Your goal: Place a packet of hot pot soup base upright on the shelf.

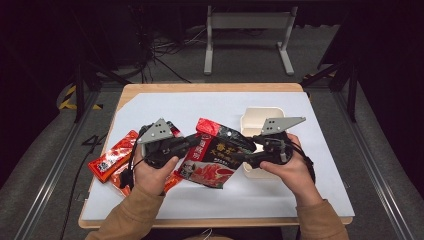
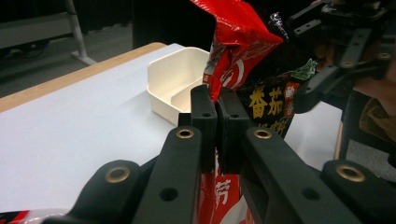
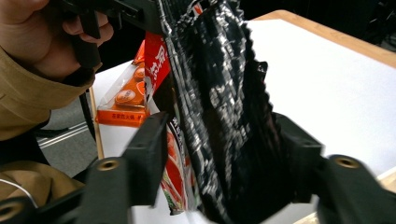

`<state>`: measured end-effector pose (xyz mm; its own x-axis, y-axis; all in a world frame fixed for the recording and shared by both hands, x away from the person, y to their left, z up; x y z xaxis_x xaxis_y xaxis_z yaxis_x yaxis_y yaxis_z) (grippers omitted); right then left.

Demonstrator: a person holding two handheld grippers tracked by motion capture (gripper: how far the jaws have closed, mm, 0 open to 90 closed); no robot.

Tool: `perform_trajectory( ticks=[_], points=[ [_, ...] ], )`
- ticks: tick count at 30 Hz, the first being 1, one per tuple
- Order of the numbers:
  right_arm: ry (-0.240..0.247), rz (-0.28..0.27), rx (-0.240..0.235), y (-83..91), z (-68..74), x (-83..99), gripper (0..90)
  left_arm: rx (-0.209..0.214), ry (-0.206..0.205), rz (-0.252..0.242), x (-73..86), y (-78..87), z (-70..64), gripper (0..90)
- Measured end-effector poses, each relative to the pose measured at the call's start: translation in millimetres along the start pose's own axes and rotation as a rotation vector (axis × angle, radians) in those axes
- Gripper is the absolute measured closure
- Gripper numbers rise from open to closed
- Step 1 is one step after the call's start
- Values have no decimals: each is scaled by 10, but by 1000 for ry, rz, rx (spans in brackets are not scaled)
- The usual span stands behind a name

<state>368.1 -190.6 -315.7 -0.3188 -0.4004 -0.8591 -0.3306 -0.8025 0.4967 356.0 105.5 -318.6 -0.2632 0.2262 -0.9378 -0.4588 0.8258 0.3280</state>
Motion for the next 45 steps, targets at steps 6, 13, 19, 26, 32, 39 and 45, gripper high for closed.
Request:
perform_trajectory(
  ticks=[6,13,19,26,32,39,45],
  points=[
    [8,-5,-27,9,-2,-4,699,11,-12,-2,3,1,-8,874],
    [39,-4,15,32,33,-118,743,18,6,-15,19,31,39,868],
    [78,9,50,66,71,-333,765,27,23,-27,22,85,83,844],
    [139,32,79,128,121,-569,769,23,24,-52,21,187,127,714],
    [172,21,82,214,120,-739,770,3,26,-58,20,272,157,628],
    [219,18,102,289,70,-892,769,-32,15,-41,39,289,188,583],
    [249,23,133,364,-6,-985,768,-49,34,-47,49,326,245,526]
  ],
)
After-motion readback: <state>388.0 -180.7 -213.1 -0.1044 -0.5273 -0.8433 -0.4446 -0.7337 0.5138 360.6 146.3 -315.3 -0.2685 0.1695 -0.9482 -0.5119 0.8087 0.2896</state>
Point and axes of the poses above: each handheld gripper's, and its own axes: y roughly backward along the jaws, x roughly out of its underside, z roughly to its left, the point moved 1 cm from there along -y, roughly forward along the jaws
